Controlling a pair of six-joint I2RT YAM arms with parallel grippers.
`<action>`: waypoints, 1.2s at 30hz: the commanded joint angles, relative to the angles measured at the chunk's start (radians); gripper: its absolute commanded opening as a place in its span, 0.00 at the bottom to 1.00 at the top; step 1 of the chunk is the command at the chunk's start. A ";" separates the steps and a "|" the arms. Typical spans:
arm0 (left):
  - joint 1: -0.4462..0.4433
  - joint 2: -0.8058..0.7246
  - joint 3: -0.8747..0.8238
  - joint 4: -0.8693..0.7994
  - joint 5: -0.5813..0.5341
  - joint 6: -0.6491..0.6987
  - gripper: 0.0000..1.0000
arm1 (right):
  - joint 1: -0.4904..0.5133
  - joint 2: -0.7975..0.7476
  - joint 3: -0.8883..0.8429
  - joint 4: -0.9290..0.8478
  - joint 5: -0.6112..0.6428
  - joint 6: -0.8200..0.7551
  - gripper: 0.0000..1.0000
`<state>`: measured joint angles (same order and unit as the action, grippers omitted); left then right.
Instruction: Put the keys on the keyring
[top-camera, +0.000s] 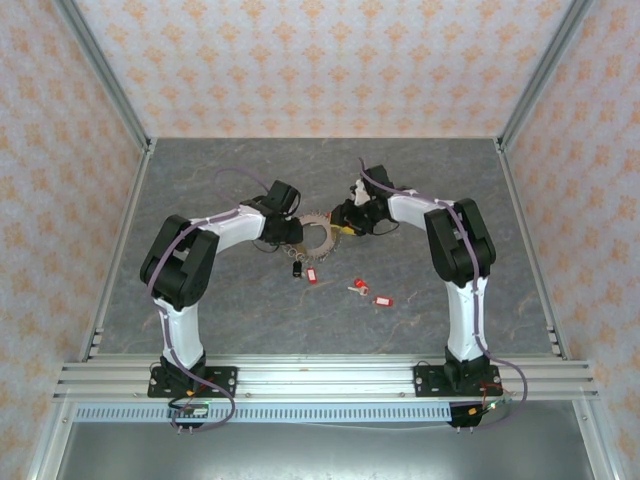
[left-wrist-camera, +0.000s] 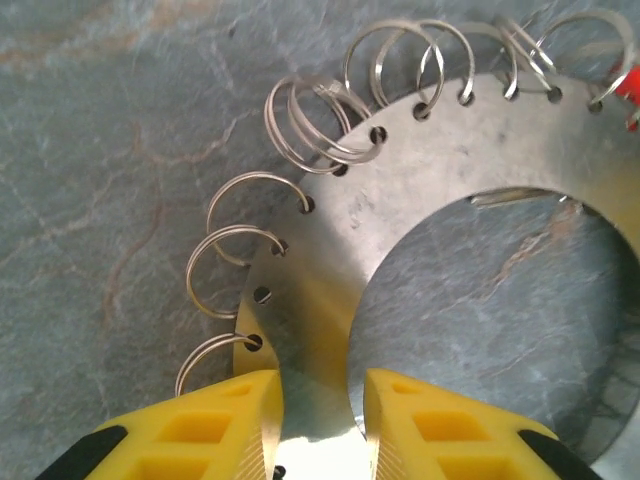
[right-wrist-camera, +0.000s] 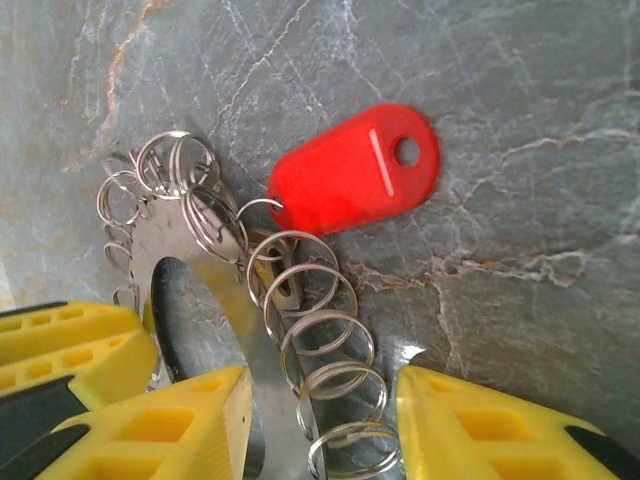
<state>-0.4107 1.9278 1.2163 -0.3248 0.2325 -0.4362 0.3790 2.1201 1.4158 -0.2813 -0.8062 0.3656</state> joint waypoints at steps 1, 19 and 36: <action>0.004 0.048 -0.011 -0.001 0.036 0.027 0.28 | 0.010 0.015 0.026 -0.041 -0.077 -0.045 0.42; 0.002 -0.103 -0.126 0.097 0.051 -0.027 0.36 | -0.011 -0.148 -0.166 0.150 -0.068 0.045 0.12; 0.099 -0.553 -0.250 0.231 0.363 -0.233 0.92 | -0.101 -0.688 -0.361 0.142 -0.344 -0.050 0.02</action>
<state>-0.3264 1.3964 0.9611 -0.1383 0.4320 -0.6308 0.2760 1.4876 0.9855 -0.0204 -1.0439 0.4442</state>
